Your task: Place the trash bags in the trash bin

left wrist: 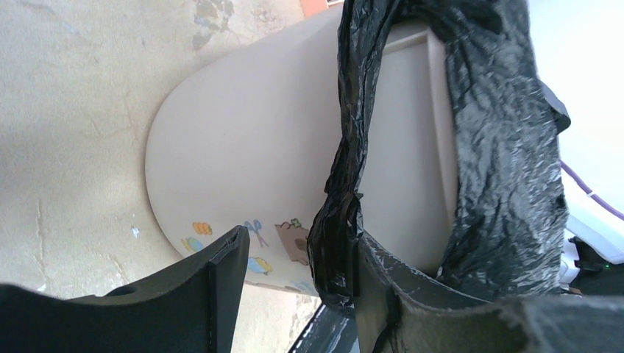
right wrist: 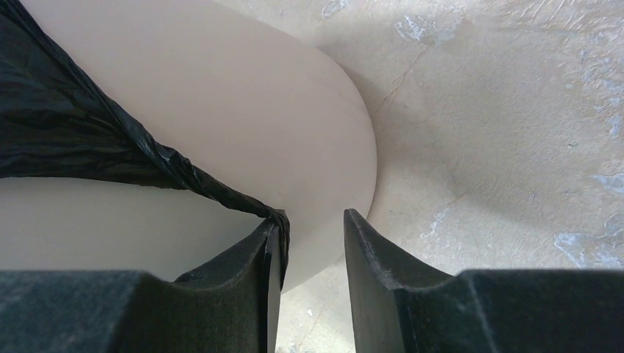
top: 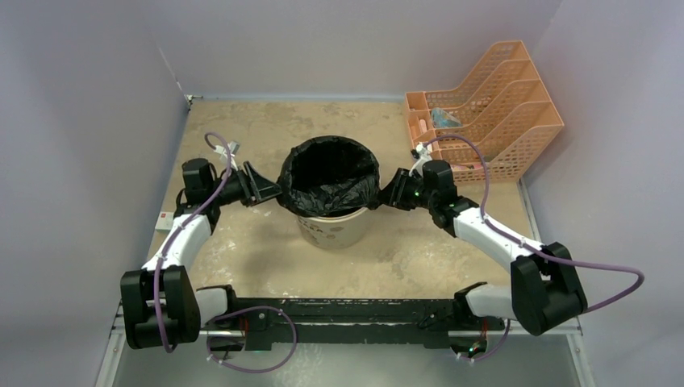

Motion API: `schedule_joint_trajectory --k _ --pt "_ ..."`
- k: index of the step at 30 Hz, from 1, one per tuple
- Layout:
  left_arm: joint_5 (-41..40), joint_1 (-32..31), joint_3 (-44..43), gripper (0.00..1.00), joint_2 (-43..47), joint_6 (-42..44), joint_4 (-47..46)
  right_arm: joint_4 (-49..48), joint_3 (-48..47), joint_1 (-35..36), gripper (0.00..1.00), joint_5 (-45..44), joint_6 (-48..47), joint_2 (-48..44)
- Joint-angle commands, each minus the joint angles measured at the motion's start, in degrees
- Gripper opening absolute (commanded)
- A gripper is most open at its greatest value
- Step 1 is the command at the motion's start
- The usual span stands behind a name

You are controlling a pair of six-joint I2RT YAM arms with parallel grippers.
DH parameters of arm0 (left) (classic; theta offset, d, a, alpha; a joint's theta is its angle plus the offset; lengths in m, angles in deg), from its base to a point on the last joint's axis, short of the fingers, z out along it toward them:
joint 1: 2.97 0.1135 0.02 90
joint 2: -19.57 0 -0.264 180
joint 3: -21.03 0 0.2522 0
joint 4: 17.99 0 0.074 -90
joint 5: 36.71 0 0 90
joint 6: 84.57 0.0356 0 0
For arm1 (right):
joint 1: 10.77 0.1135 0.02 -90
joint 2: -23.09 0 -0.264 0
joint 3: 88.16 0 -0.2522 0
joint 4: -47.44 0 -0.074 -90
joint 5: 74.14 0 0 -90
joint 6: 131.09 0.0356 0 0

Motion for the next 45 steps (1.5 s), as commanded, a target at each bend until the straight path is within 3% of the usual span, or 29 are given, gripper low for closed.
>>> schedule_joint_trajectory --k 1,9,14,22,31,36,41,45 --pt "1.9 0.3 2.6 0.5 1.6 -2.2 -4.2 -0.7 -0.1 0.0 0.38 2.1 -3.0 1.1" --pt "3.0 0.3 5.1 0.5 3.2 -4.8 -6.6 3.1 0.4 0.1 0.36 3.7 -6.5 0.9" --pt "3.6 0.3 4.0 0.5 5.0 -6.7 -6.6 5.3 0.4 0.1 0.36 13.5 -9.6 3.2" --pt "3.1 0.3 3.3 0.51 7.3 -6.4 -4.4 6.2 0.7 0.1 0.34 4.1 -10.1 5.1" --pt "1.9 0.3 5.6 0.51 7.6 -6.9 -3.6 6.2 -0.4 1.1 0.38 1.4 -10.7 6.2" --pt "0.7 0.3 7.8 0.5 9.0 -8.3 -3.9 9.3 -1.1 1.5 0.41 -8.0 -11.2 3.6" --pt "-0.4 0.3 8.0 0.51 10.0 -8.4 -3.1 9.9 -2.0 1.5 0.44 -6.8 -10.2 1.9" --pt "-1.6 0.3 8.5 0.49 10.1 -8.6 -2.2 11.7 -2.6 1.5 0.48 -12.7 -7.0 -1.7"
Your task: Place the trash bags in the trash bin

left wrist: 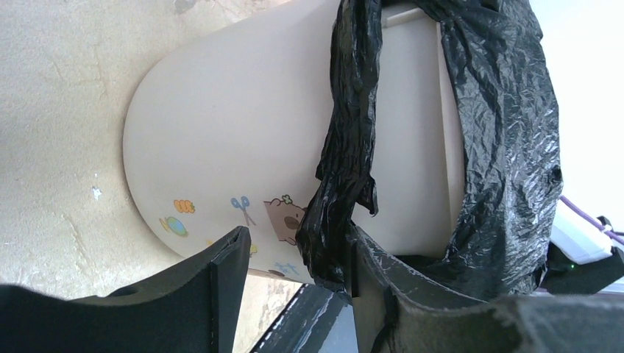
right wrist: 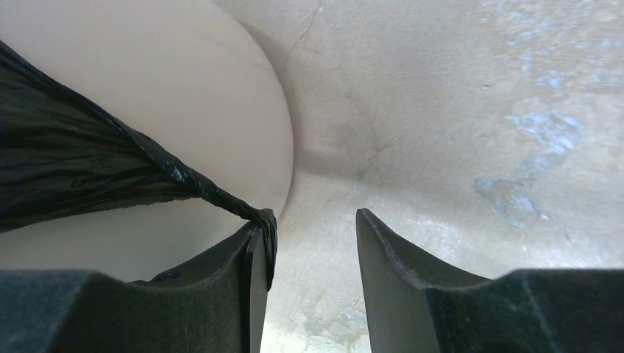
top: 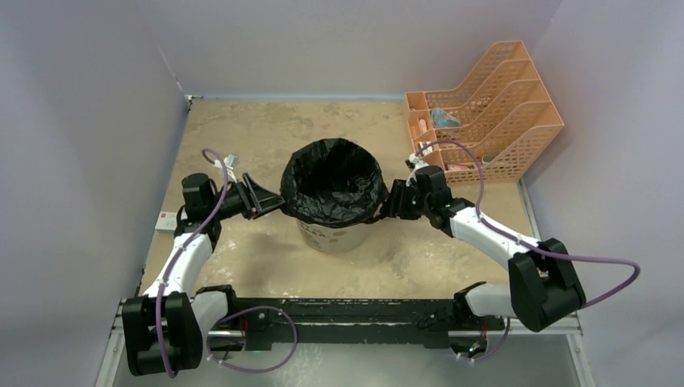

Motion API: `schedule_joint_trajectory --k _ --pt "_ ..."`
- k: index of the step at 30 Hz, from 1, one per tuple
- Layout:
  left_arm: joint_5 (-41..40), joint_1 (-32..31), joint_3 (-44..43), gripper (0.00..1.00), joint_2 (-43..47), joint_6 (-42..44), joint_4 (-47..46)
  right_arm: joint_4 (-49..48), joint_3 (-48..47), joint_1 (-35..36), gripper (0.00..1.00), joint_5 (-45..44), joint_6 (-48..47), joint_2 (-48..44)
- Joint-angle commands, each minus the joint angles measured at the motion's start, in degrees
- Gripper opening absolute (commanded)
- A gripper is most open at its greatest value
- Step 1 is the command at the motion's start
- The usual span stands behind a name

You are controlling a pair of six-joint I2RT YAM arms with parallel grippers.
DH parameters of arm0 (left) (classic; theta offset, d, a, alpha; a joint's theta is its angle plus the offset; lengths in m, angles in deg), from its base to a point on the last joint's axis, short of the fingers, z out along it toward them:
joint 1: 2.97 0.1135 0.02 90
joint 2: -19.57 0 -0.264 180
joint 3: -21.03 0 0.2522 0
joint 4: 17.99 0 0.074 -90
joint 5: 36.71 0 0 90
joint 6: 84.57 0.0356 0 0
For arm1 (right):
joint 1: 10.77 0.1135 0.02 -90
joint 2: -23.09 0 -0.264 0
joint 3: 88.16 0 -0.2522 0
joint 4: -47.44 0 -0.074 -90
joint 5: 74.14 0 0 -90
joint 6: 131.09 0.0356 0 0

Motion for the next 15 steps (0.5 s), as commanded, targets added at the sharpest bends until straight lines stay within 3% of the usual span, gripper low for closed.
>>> schedule_joint_trajectory --k 1,9,15 --pt "-1.9 0.3 0.8 0.49 1.5 -0.5 0.0 3.6 -2.7 0.1 0.49 -8.5 3.2 -6.1" --pt "-1.8 0.3 2.3 0.49 3.6 -0.3 0.4 5.3 -0.8 0.1 0.56 -20.6 11.8 -24.7" --pt "-0.2 0.3 2.1 0.52 5.1 -2.0 -0.2 0.6 -0.7 0.1 0.55 -10.0 5.0 -34.3"
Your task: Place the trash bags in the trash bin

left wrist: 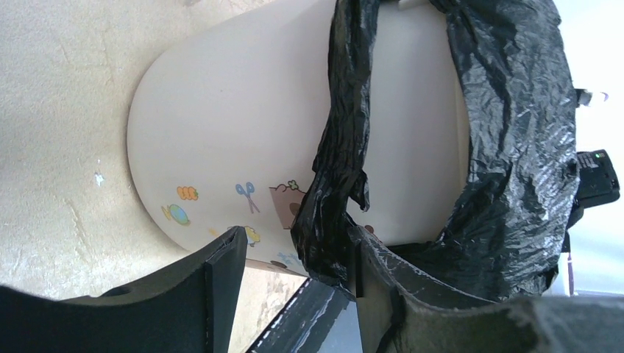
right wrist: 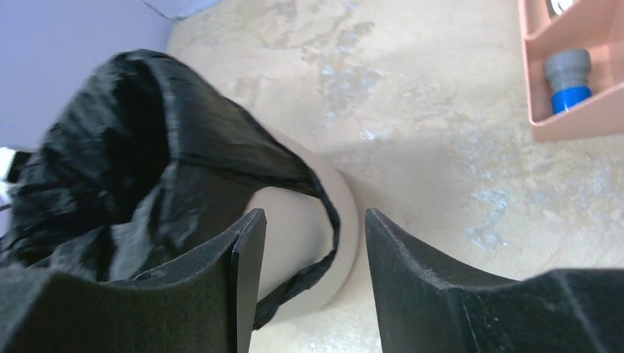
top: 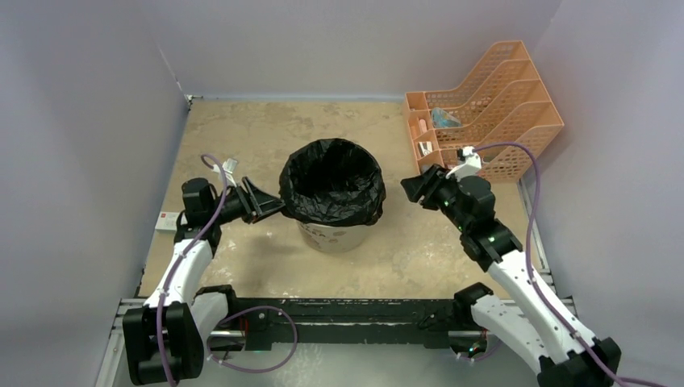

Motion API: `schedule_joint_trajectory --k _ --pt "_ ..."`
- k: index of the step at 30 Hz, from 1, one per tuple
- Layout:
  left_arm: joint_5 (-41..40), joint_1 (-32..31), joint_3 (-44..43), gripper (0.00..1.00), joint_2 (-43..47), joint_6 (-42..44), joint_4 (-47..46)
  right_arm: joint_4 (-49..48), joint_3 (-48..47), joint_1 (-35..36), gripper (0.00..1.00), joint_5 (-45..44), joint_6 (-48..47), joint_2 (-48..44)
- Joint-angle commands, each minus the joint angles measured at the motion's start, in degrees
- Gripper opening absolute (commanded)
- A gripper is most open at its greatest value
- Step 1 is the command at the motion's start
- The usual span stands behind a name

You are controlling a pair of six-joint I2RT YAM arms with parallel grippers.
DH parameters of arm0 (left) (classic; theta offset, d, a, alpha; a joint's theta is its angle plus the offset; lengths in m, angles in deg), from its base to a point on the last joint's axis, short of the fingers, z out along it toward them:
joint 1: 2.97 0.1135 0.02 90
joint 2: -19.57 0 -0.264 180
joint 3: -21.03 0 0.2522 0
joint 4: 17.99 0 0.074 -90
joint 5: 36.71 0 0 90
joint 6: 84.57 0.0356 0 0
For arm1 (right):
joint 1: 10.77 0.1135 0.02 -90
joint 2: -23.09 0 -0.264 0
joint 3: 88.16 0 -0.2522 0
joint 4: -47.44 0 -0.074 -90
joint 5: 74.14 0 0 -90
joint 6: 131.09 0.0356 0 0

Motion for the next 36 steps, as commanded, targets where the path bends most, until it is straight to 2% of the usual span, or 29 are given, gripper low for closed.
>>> schedule_joint_trajectory --k 1,10,16,19,21,24,28,31,36 --pt "1.7 0.3 0.1 0.52 2.6 -1.1 -1.6 -5.6 -0.4 0.0 0.54 9.6 -4.1 -5.9" --pt "2.2 0.3 0.9 0.48 2.8 -0.5 -0.8 -7.8 5.3 0.0 0.56 27.9 2.3 -16.7" --pt "2.7 0.3 1.2 0.48 3.2 -0.9 -1.1 -12.6 10.6 0.0 0.59 40.5 10.9 -14.3" --pt "2.8 0.3 1.2 0.48 3.3 -1.0 -1.2 -14.8 12.8 0.2 0.6 44.4 11.2 -11.0" --pt "3.0 0.3 1.1 0.48 3.5 -1.1 -1.3 -13.2 12.0 0.7 0.64 41.7 9.3 -9.1" --pt "3.0 0.3 1.0 0.48 3.9 -1.1 -1.1 -15.0 12.0 2.8 0.67 37.9 11.3 -8.1" --pt "2.8 0.3 0.9 0.48 4.2 -1.4 -1.0 -21.1 15.5 7.8 0.69 29.1 21.6 -9.1" --pt "2.8 0.3 1.0 0.48 4.2 -1.4 -0.7 -27.7 19.2 11.3 0.69 26.0 30.6 -9.8" --pt "2.7 0.3 1.0 0.49 4.4 -1.0 -0.3 -34.5 24.7 12.8 0.7 19.4 41.9 -14.5"
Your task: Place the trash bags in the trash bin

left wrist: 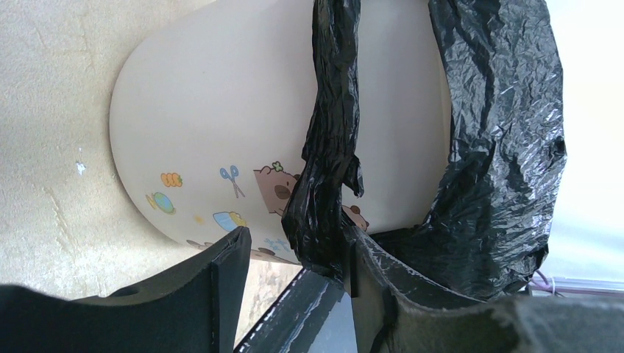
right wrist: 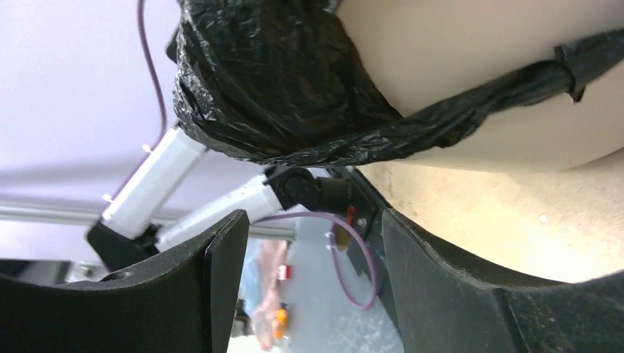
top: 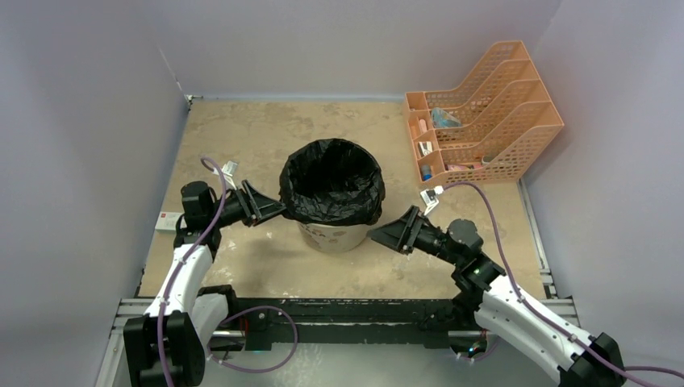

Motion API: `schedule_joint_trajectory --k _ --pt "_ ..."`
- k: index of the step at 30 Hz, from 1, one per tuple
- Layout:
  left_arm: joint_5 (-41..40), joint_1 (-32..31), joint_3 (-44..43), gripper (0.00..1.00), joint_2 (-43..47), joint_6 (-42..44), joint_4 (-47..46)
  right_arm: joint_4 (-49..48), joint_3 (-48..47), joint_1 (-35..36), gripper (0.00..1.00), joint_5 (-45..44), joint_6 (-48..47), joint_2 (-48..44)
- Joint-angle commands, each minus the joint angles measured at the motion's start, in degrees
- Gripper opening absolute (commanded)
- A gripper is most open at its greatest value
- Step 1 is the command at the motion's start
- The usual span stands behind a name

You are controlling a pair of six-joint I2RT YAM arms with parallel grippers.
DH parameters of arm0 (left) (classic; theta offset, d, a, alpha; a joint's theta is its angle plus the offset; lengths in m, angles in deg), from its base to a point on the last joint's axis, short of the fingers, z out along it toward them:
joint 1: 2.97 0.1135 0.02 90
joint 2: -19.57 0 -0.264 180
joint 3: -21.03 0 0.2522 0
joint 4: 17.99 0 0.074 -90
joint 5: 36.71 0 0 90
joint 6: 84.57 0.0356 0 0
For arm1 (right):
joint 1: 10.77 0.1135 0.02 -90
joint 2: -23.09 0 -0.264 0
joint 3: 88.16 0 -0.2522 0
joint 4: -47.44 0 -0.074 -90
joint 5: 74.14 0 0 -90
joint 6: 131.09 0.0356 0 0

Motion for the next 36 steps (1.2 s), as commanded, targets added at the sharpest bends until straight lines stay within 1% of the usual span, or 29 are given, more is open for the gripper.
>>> schedule_joint_trajectory --k 1,4,6,10,14,16,20,24,25,27,33,35,36 --pt "1.3 0.3 -0.2 0.49 1.0 0.3 -1.0 -10.9 3.3 0.7 0.71 -9.1 14.7 -4.4" --pt "1.0 0.3 0.1 0.49 1.0 0.2 -1.0 -15.9 5.3 0.7 0.71 -10.5 20.4 -3.9" --pt "1.2 0.3 0.3 0.49 1.0 -0.1 -1.5 -19.2 6.3 0.7 0.71 -9.5 23.6 -0.9" --pt "1.3 0.3 0.1 0.49 1.1 -0.1 -1.3 -24.1 5.8 1.1 0.65 -6.9 25.2 5.3" --pt "1.1 0.3 0.0 0.49 1.2 0.2 -0.9 -28.6 8.1 1.3 0.5 -8.4 28.3 7.8" --pt "1.1 0.3 0.0 0.49 1.3 0.4 -0.7 -31.2 9.3 1.3 0.48 -9.6 30.3 8.1" --pt "1.1 0.3 -0.2 0.49 1.4 0.8 0.0 -30.1 8.1 1.3 0.5 -11.2 28.8 7.7" --pt "1.1 0.3 -0.3 0.49 1.2 1.0 -0.1 -30.4 8.7 1.3 0.5 -12.7 30.9 8.1" --pt "1.1 0.3 -0.3 0.49 1.2 1.0 -0.1 -30.8 8.9 1.3 0.49 -12.5 31.4 8.6" --pt "1.1 0.3 -0.3 0.49 1.1 0.9 -0.1 -31.7 9.2 1.3 0.41 -12.5 31.9 10.0" --pt "1.1 0.3 -0.4 0.49 1.1 1.0 -0.2 -37.2 9.6 1.3 0.38 -11.5 33.5 15.1" --pt "1.2 0.3 -0.4 0.49 1.1 1.1 0.0 -38.3 9.5 1.3 0.35 -11.1 33.8 16.4" --pt "1.2 0.3 -0.4 0.49 1.1 1.2 0.0 -38.5 9.4 1.3 0.31 -11.1 33.9 16.9"
